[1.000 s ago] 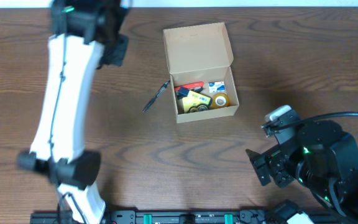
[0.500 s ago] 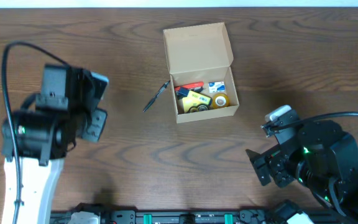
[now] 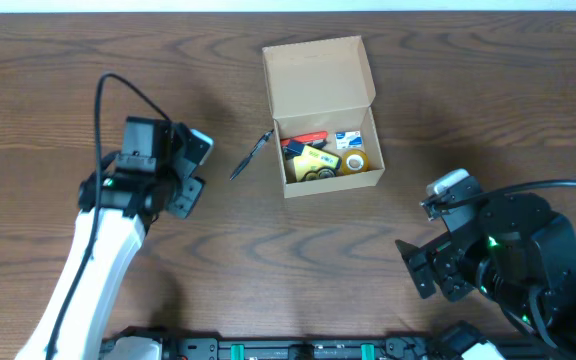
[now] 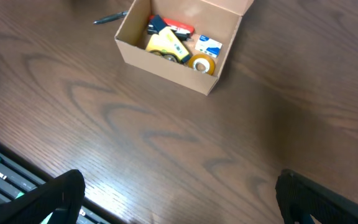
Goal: Pack container
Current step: 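Raise the left gripper out of the box and swing left, then move the left gripper down over the black pen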
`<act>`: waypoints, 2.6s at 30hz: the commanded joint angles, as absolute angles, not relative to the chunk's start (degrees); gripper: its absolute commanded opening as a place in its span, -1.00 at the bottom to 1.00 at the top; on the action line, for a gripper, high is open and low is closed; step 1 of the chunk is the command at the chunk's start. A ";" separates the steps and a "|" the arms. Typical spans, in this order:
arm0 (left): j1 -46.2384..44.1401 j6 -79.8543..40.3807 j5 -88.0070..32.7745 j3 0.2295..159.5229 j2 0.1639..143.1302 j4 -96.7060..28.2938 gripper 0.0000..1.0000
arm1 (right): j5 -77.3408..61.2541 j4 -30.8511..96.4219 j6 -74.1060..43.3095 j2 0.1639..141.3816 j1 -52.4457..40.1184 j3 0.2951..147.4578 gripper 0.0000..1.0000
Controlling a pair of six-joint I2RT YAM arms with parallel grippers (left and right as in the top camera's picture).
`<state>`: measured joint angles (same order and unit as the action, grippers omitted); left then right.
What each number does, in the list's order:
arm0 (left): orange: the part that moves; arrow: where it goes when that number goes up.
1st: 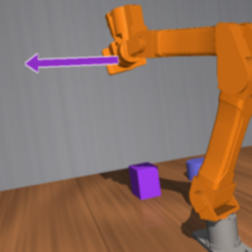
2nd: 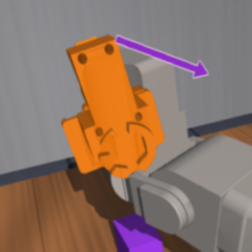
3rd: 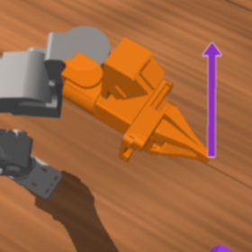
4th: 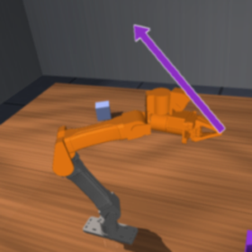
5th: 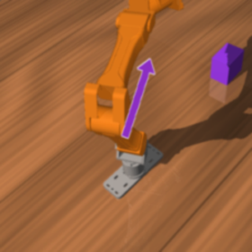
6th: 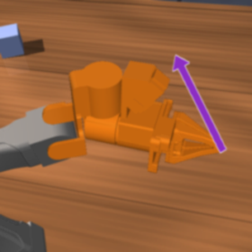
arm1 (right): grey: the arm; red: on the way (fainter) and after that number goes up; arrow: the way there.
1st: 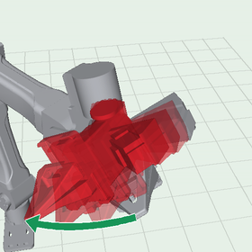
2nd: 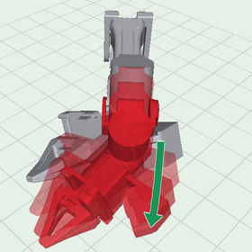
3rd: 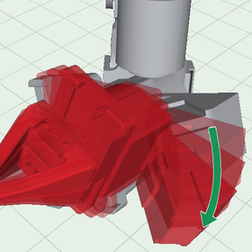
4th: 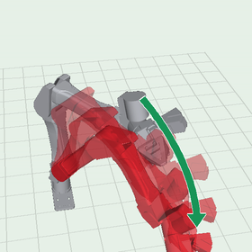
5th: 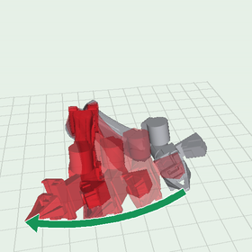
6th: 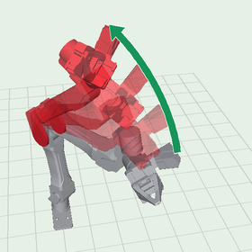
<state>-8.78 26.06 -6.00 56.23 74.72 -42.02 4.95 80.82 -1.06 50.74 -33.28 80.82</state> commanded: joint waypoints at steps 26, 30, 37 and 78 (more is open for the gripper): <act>-10.13 28.29 -22.59 56.03 99.55 -14.72 0.33 | 5.58 80.79 -1.87 50.63 -32.32 80.84 0.99; -11.88 28.34 -22.55 56.03 99.59 -14.26 0.34 | 5.58 80.79 -1.85 50.63 -32.32 80.84 0.99; -14.74 29.85 -20.73 55.92 100.14 -12.73 0.35 | 5.58 80.79 -1.87 50.63 -32.32 80.84 0.99; -17.65 17.17 -2.98 55.92 111.59 -2.04 0.18 | 5.58 80.79 -1.87 50.63 -32.32 80.84 0.98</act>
<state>-17.76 19.81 -8.25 56.27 108.25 -1.19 4.95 80.79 -1.06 50.72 -33.28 80.82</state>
